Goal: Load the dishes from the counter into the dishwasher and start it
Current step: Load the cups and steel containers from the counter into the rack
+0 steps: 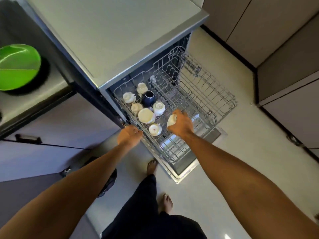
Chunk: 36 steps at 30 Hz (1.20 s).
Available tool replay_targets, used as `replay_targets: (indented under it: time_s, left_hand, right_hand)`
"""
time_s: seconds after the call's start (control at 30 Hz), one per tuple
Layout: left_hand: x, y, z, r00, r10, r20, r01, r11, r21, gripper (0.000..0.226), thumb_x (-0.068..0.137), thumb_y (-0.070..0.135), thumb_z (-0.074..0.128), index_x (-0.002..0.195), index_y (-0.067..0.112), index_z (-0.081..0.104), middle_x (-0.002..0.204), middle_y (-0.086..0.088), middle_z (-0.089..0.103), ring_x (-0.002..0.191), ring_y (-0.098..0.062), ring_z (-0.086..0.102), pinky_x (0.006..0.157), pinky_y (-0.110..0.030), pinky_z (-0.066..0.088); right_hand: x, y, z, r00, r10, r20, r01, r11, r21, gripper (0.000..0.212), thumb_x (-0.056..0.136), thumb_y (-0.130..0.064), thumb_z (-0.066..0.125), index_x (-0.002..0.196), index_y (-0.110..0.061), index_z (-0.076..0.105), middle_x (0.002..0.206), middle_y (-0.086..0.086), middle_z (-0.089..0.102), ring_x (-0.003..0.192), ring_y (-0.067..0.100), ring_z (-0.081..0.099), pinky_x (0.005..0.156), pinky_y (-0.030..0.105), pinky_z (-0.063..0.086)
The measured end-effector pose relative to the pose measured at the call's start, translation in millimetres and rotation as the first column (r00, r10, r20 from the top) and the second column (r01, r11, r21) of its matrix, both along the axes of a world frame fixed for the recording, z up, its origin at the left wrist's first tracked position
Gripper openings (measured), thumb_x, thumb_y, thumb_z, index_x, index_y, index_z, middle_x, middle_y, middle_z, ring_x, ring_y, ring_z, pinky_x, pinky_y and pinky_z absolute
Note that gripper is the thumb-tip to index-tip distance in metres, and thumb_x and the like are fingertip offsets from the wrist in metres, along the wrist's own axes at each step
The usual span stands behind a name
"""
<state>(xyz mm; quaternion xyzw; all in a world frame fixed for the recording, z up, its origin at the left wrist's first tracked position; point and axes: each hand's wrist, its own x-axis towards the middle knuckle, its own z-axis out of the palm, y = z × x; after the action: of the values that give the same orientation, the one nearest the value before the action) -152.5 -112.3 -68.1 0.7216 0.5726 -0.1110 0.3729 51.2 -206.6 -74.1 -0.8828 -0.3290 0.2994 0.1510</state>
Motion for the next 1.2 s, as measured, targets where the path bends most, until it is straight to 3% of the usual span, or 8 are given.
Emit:
replay_targets:
  time_s: [0.1, 0.2, 0.33, 0.47, 0.6, 0.7, 1.07, 1.2]
  left_hand:
    - [14.4, 21.7, -18.3, 1.000, 0.010, -0.028, -0.011, 0.999, -0.038, 0.030, 0.095, 0.042, 0.054, 0.105, 0.018, 0.067, 0.113, -0.008, 0.069, 0.103, -0.028, 0.064, 0.078, -0.030, 0.045]
    - [19.4, 38.6, -37.1, 0.994, 0.005, -0.108, -0.012, 0.998, -0.068, 0.044, 0.095, 0.052, 0.050, 0.115, 0.016, 0.064, 0.121, -0.012, 0.066, 0.114, -0.032, 0.061, 0.085, -0.033, 0.045]
    - [24.5, 69.7, -60.4, 0.984, -0.065, -0.168, 0.045, 0.992, -0.117, 0.051, 0.095, 0.058, 0.042, 0.103, 0.014, 0.066, 0.114, -0.017, 0.067, 0.108, -0.036, 0.062, 0.086, -0.037, 0.047]
    - [28.8, 88.2, -75.5, 0.995, 0.000, -0.097, -0.018, 0.983, -0.181, 0.046, 0.093, 0.052, 0.054, 0.090, 0.008, 0.070, 0.098, -0.012, 0.074, 0.094, -0.028, 0.069, 0.083, -0.035, 0.054]
    - [29.1, 83.2, -91.5, 0.995, 0.081, -0.057, -0.088, 0.988, -0.129, 0.041, 0.090, 0.046, 0.061, 0.076, 0.008, 0.067, 0.087, -0.013, 0.074, 0.085, -0.026, 0.071, 0.078, -0.040, 0.057]
    - [30.0, 78.0, -101.0, 0.983, 0.186, -0.007, -0.186, 0.979, -0.079, 0.039, 0.078, 0.052, 0.058, 0.060, 0.018, 0.049, 0.079, -0.017, 0.072, 0.077, -0.032, 0.070, 0.070, -0.044, 0.059]
    - [34.1, 68.0, -102.3, 0.970, 0.244, 0.012, -0.243, 0.969, -0.043, 0.046, 0.076, 0.051, 0.045, 0.076, 0.008, 0.060, 0.071, -0.010, 0.070, 0.073, -0.028, 0.066, 0.070, -0.038, 0.054]
    - [35.2, 66.5, -98.9, 0.972, 0.235, 0.005, -0.235, 0.971, -0.055, 0.044, 0.079, 0.049, 0.046, 0.078, 0.008, 0.061, 0.073, -0.009, 0.070, 0.075, -0.026, 0.066, 0.069, -0.035, 0.051]
  right_hand:
    - [12.6, 23.4, -15.0, 0.999, -0.046, -0.029, 0.046, 0.999, -0.008, 0.072, 0.068, -0.025, 0.089, 0.128, -0.028, 0.049, 0.125, 0.009, 0.051, 0.105, 0.035, 0.061, 0.083, 0.043, 0.056]
    - [18.4, 41.7, -36.8, 0.996, -0.056, -0.076, 0.055, 0.998, -0.016, 0.072, 0.069, -0.022, 0.089, 0.128, -0.025, 0.048, 0.124, 0.010, 0.050, 0.106, 0.038, 0.060, 0.084, 0.045, 0.056]
    - [23.4, 61.3, -67.0, 0.990, -0.074, -0.123, 0.069, 0.997, -0.042, 0.073, 0.070, -0.016, 0.085, 0.131, -0.025, 0.046, 0.129, 0.010, 0.045, 0.108, 0.041, 0.057, 0.085, 0.041, 0.053]
    - [28.6, 74.1, -92.2, 0.985, -0.108, -0.132, 0.106, 0.994, -0.024, 0.067, 0.073, -0.006, 0.079, 0.131, -0.021, 0.050, 0.129, 0.011, 0.045, 0.105, 0.037, 0.058, 0.078, 0.033, 0.042]
    - [30.7, 79.2, -108.6, 0.977, -0.133, -0.168, 0.132, 0.991, -0.015, 0.071, 0.069, -0.006, 0.081, 0.130, -0.025, 0.049, 0.126, 0.010, 0.044, 0.103, 0.038, 0.061, 0.081, 0.044, 0.056]
    - [28.9, 78.5, -117.7, 0.975, -0.131, -0.177, 0.132, 0.991, -0.005, 0.076, 0.066, -0.007, 0.082, 0.131, -0.024, 0.048, 0.128, 0.011, 0.045, 0.103, 0.037, 0.062, 0.083, 0.049, 0.058]
    - [28.1, 67.7, -140.2, 0.959, -0.150, -0.238, 0.154, 0.988, -0.002, 0.075, 0.075, -0.001, 0.077, 0.140, -0.022, 0.049, 0.135, 0.012, 0.045, 0.114, 0.037, 0.058, 0.082, 0.032, 0.047]
    - [31.0, 59.7, -135.7, 0.946, -0.182, -0.267, 0.187, 0.982, -0.005, 0.076, 0.072, -0.005, 0.082, 0.138, -0.023, 0.050, 0.133, 0.011, 0.047, 0.114, 0.037, 0.058, 0.086, 0.035, 0.048]
